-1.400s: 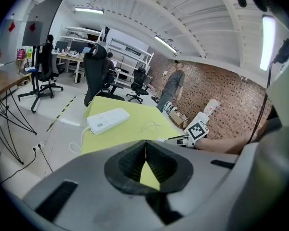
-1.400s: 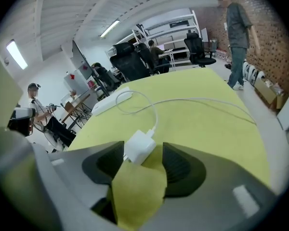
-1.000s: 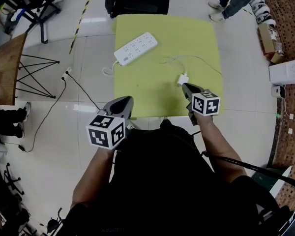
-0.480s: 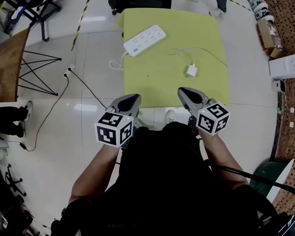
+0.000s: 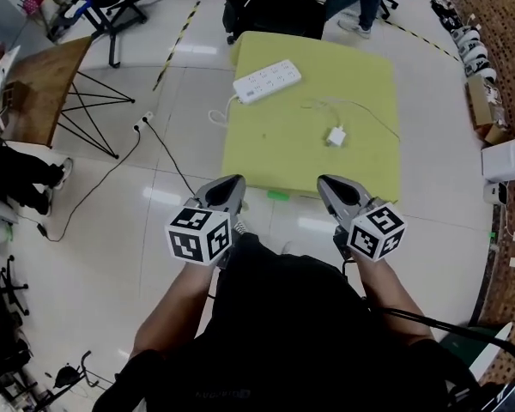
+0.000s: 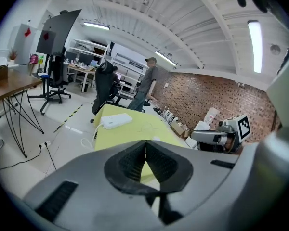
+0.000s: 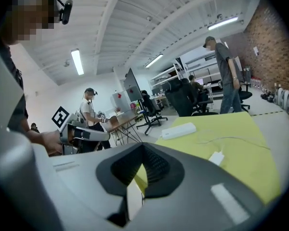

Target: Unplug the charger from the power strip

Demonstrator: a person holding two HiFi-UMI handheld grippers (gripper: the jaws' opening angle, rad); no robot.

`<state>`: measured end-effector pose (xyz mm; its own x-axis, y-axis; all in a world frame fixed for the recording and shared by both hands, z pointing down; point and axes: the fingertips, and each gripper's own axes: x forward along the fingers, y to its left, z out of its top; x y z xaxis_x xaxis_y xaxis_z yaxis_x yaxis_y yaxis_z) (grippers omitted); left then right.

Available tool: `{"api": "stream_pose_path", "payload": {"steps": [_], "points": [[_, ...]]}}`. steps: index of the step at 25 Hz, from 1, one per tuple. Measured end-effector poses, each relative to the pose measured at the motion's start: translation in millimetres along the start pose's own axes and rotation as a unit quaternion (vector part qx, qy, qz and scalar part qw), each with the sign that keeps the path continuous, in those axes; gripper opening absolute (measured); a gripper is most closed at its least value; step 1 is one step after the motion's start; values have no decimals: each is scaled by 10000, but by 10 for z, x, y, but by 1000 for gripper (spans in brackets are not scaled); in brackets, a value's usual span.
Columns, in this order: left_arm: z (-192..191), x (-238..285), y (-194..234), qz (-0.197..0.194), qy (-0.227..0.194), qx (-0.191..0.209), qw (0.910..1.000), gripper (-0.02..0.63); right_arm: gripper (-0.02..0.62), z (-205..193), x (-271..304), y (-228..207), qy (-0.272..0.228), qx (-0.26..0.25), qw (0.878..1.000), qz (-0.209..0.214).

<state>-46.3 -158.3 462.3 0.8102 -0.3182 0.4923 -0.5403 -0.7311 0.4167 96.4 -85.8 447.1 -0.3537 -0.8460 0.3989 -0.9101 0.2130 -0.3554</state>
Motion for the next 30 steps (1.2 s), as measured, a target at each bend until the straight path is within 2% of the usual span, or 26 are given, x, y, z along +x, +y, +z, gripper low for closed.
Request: {"api": "stream_pose_path", "payload": {"steps": [5,15,22,30], "points": [[-273,-153,-439,137,-74,39,9999,5,2,-202,-439,117,-90,-66,9997,215],[-627,-313,-917,369,-81,19,9993,5,2,-387,-884,143,-269,2,9985,468],[-656,-330,-988,358,109,111,9992,5,2,-329,-933,178,-468,185,9974,515],[-325,-335,-897,31,59,490,9988,5,2,-203,-815,278,-605,121,9977,268]]}}
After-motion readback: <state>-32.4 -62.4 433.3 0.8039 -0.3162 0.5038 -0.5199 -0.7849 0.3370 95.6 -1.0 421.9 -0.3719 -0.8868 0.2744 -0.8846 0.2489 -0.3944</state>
